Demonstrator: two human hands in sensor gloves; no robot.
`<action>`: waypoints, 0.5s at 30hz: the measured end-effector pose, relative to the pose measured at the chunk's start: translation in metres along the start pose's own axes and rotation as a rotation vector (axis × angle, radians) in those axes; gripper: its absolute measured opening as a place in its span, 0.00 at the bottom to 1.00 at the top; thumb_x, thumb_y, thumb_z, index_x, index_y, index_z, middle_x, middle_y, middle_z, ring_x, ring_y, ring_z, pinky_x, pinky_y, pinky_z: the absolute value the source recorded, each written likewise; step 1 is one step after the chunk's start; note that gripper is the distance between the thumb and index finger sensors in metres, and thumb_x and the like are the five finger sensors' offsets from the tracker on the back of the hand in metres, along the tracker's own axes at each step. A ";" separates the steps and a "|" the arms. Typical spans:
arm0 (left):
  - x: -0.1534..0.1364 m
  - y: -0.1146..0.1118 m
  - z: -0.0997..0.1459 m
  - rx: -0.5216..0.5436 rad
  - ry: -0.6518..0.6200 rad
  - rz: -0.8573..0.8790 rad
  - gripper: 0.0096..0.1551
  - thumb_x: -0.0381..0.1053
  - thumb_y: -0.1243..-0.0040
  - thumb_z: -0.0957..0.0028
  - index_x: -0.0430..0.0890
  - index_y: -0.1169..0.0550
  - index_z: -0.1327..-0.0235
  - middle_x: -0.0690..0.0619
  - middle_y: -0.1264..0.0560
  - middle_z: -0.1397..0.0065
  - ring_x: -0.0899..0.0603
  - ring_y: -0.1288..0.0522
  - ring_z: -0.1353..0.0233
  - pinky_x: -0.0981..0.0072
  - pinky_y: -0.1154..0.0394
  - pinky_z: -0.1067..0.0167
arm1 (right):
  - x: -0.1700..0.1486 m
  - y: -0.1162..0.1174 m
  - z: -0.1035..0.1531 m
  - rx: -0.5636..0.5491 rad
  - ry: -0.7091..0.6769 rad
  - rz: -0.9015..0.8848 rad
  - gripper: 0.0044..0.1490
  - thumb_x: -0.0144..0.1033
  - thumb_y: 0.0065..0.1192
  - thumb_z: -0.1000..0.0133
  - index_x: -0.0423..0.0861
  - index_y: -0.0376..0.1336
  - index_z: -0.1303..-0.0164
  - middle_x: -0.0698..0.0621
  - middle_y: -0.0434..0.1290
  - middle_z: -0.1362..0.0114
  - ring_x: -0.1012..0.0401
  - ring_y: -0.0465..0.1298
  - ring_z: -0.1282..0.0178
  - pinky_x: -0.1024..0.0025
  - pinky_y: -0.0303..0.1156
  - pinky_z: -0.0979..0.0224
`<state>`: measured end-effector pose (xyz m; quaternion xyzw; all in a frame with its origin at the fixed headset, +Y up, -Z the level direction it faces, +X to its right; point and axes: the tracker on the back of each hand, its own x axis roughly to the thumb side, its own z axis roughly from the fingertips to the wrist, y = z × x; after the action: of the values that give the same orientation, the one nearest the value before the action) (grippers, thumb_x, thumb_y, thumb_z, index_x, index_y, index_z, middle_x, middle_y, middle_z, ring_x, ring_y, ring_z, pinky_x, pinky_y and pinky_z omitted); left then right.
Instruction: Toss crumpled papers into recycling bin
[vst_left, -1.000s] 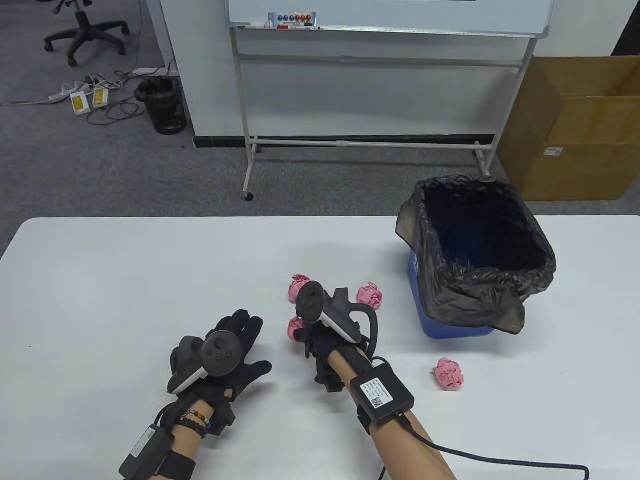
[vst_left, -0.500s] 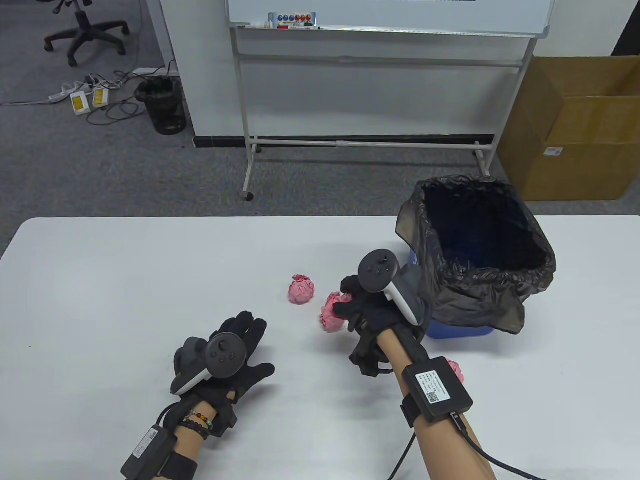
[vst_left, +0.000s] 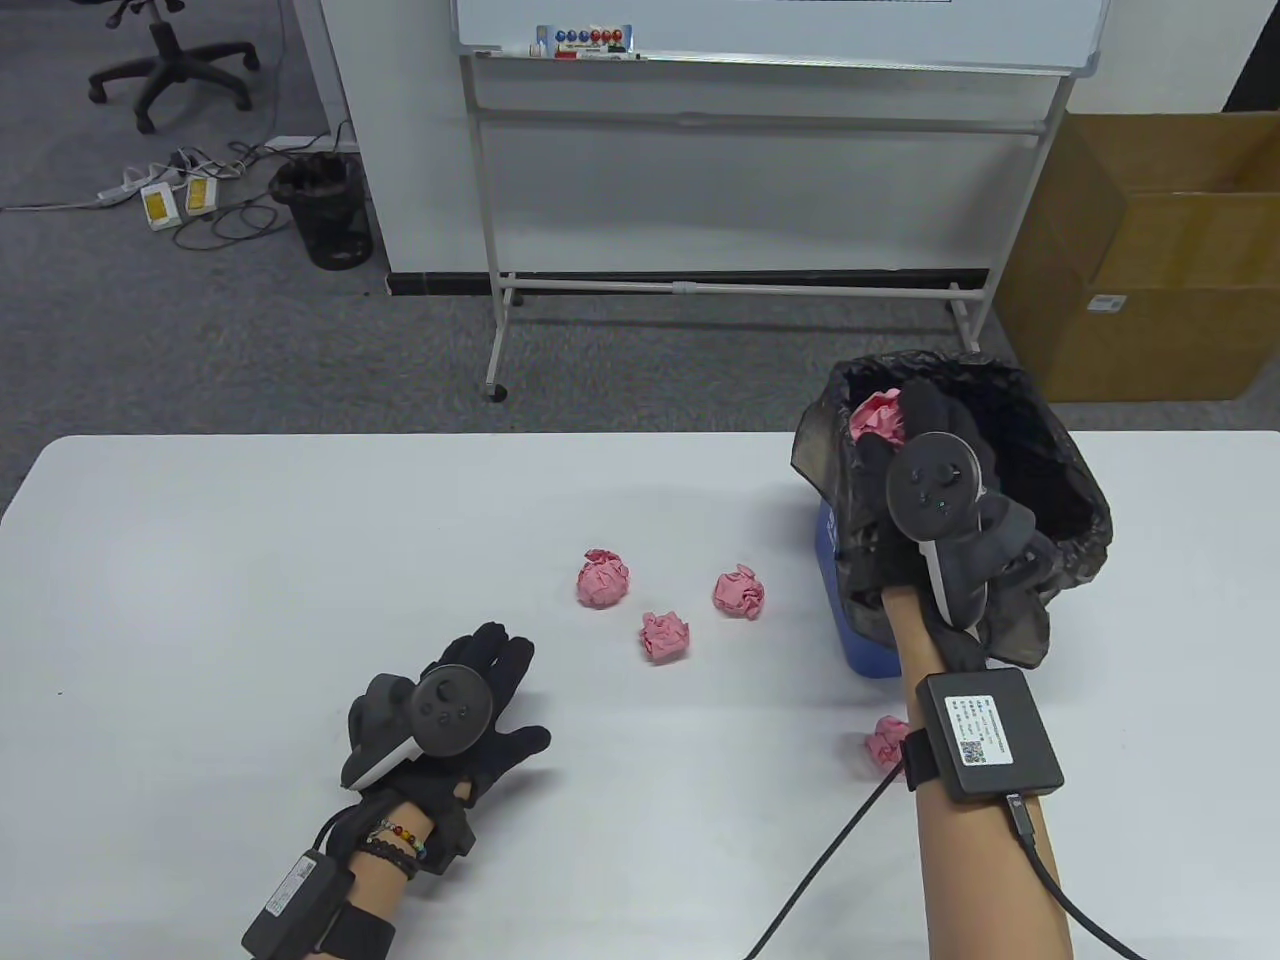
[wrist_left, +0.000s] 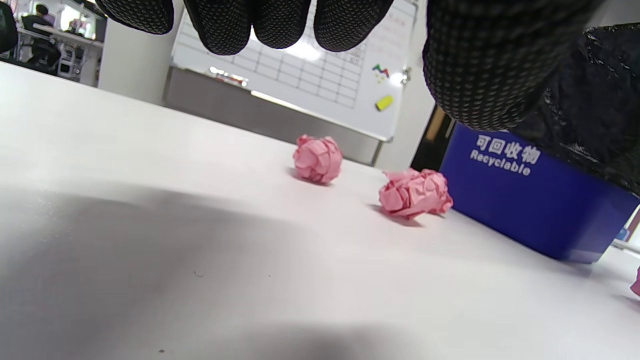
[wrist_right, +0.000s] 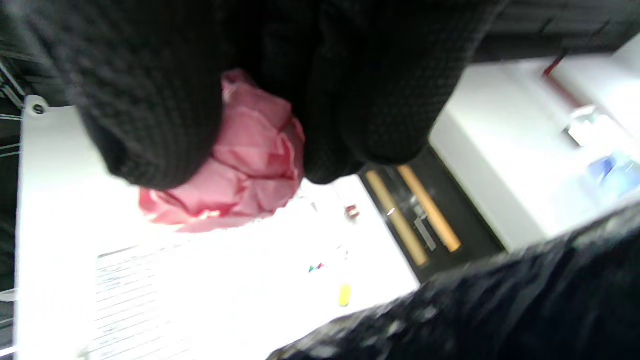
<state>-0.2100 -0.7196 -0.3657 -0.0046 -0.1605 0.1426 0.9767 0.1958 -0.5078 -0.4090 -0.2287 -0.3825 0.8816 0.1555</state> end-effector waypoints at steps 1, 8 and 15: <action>0.000 0.000 0.000 0.000 0.000 -0.001 0.54 0.66 0.33 0.55 0.47 0.41 0.19 0.39 0.47 0.12 0.29 0.44 0.16 0.29 0.42 0.27 | -0.005 0.001 -0.004 0.012 0.028 0.021 0.44 0.48 0.81 0.63 0.57 0.66 0.33 0.54 0.75 0.29 0.54 0.83 0.34 0.66 0.82 0.38; 0.000 0.000 0.000 -0.003 0.000 -0.004 0.54 0.66 0.33 0.55 0.47 0.41 0.19 0.39 0.48 0.12 0.28 0.44 0.16 0.28 0.43 0.27 | -0.014 0.014 -0.005 0.231 0.040 0.103 0.66 0.67 0.73 0.66 0.61 0.46 0.20 0.53 0.49 0.11 0.43 0.55 0.11 0.45 0.58 0.18; 0.001 0.000 0.000 -0.004 -0.002 -0.008 0.54 0.66 0.33 0.55 0.47 0.41 0.19 0.39 0.48 0.12 0.28 0.44 0.16 0.28 0.42 0.27 | 0.011 0.022 0.012 0.260 -0.084 0.113 0.64 0.67 0.72 0.65 0.61 0.49 0.20 0.53 0.51 0.12 0.47 0.56 0.11 0.46 0.59 0.18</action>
<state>-0.2092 -0.7196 -0.3654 -0.0058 -0.1617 0.1384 0.9771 0.1776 -0.5248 -0.4214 -0.1904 -0.2579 0.9399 0.1178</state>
